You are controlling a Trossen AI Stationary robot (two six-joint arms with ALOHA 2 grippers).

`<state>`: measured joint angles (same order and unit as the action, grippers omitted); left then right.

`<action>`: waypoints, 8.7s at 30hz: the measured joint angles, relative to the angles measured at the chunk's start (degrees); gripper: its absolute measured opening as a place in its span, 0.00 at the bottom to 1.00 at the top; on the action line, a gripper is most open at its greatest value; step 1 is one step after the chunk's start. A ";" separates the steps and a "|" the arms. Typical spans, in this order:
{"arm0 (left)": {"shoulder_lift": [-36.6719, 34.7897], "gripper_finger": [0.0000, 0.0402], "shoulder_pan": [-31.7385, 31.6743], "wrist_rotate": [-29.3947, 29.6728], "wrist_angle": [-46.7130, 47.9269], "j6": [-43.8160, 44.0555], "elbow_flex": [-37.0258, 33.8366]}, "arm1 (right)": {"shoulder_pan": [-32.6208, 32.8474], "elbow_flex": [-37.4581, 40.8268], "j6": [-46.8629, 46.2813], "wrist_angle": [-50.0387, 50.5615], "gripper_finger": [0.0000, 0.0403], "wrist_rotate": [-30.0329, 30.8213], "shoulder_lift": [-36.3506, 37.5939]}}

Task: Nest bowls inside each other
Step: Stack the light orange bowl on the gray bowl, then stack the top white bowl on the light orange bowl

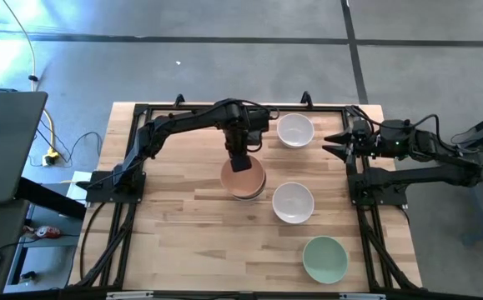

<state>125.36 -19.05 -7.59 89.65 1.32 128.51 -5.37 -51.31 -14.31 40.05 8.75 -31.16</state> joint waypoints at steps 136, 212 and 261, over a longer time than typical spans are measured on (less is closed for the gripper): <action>-25.49 0.40 -16.33 15.77 0.38 -5.33 5.31 | -46.80 -21.75 -13.69 24.65 0.35 -12.26 -54.43; -25.49 0.39 -19.56 12.60 0.00 -8.59 5.27 | -45.93 -14.27 -10.10 14.70 0.32 -14.80 -67.10; -25.46 0.39 -19.56 12.61 -0.77 -10.04 5.27 | -36.48 -38.43 1.69 28.60 0.00 -19.60 -62.34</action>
<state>99.90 -38.61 5.02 88.88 -8.72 133.78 -41.84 -89.73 -12.61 68.65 -10.84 -93.49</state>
